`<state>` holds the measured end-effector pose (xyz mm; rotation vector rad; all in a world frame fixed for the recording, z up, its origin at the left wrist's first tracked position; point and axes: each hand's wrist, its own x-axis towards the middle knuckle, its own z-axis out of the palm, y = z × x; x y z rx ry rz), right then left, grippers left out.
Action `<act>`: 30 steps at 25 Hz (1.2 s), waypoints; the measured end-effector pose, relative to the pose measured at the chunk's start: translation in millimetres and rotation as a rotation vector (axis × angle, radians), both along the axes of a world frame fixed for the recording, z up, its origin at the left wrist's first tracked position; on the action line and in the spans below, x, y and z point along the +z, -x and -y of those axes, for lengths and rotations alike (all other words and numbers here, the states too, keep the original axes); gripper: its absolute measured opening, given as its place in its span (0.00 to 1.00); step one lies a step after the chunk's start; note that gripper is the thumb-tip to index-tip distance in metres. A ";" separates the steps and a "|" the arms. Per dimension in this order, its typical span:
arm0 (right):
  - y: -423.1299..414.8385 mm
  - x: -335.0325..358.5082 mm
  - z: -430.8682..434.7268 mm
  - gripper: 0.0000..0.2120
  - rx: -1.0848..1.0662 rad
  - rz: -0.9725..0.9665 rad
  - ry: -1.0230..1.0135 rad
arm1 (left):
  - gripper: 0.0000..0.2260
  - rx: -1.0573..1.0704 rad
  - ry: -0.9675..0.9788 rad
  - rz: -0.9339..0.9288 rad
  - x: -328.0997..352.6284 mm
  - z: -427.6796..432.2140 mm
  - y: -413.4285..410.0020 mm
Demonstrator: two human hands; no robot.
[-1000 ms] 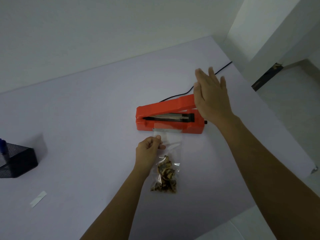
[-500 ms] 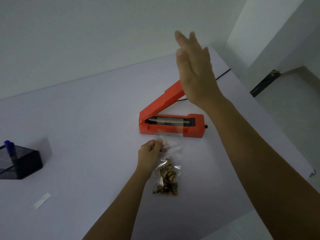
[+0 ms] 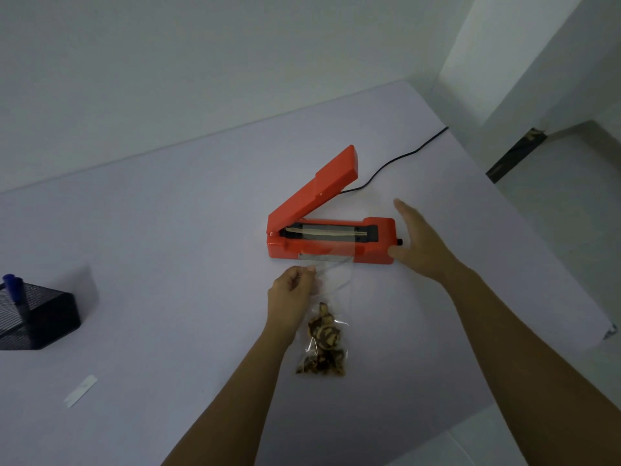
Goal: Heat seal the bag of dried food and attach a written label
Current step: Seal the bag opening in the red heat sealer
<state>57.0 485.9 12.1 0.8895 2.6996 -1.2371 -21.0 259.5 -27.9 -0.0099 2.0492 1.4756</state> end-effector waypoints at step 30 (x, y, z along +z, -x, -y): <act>4.9 -15.9 -7.1 0.42 0.279 0.098 -0.176 | 0.09 -0.039 0.111 -0.453 19.4 -19.8 -4.2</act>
